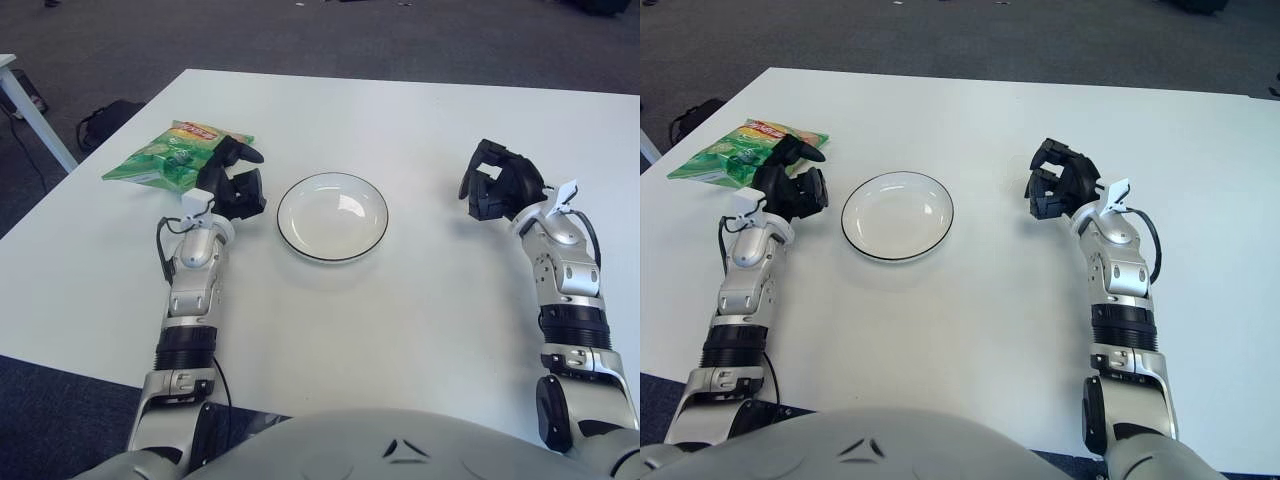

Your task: Put the snack into the plate.

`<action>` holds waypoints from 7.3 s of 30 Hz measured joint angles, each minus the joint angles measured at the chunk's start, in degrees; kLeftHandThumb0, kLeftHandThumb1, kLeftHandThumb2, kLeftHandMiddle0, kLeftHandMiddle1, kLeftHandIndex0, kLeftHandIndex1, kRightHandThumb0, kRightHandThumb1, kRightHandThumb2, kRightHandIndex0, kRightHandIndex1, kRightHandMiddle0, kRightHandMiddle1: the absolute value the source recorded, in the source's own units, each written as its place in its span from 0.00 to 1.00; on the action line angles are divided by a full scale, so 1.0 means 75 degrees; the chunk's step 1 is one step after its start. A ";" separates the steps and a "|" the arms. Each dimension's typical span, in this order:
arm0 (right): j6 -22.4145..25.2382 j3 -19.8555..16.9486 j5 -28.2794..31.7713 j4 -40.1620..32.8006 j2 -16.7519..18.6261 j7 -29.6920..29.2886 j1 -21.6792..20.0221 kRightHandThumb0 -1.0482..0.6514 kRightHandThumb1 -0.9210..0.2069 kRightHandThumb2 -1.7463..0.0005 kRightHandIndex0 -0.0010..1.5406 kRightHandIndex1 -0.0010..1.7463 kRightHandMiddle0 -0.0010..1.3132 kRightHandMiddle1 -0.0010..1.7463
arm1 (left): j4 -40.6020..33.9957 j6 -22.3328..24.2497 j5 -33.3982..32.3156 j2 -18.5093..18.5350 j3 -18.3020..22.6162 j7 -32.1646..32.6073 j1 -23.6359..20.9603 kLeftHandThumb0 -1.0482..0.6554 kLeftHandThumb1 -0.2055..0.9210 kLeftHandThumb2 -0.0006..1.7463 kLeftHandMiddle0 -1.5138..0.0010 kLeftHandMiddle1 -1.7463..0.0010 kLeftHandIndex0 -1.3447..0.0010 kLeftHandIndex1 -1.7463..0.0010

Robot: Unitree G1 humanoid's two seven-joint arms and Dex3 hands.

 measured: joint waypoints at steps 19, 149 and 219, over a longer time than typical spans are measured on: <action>-0.0004 0.0041 -0.0248 0.0126 -0.0046 0.0069 -0.0073 0.61 0.75 0.09 0.52 0.97 0.44 1.00 | -0.1217 0.0883 0.0007 0.0580 0.0297 -0.0016 -0.0488 0.37 0.64 0.61 0.28 0.00 0.66 0.00; 0.3243 -0.0777 0.1297 -0.0346 -0.0003 0.0279 0.0079 0.61 0.81 0.07 0.53 1.00 0.55 0.91 | 0.9191 0.0440 0.5027 0.3398 -0.3547 0.1222 -0.5945 0.00 1.00 0.58 1.00 1.00 1.00 0.83; 0.4183 -0.1216 0.1908 -0.0371 0.0161 -0.0176 -0.0132 0.61 0.83 0.06 0.55 1.00 0.54 0.92 | 0.8652 -0.1257 0.4505 0.3577 -0.3383 -0.1074 -0.5144 0.01 1.00 0.57 0.90 0.97 1.00 0.69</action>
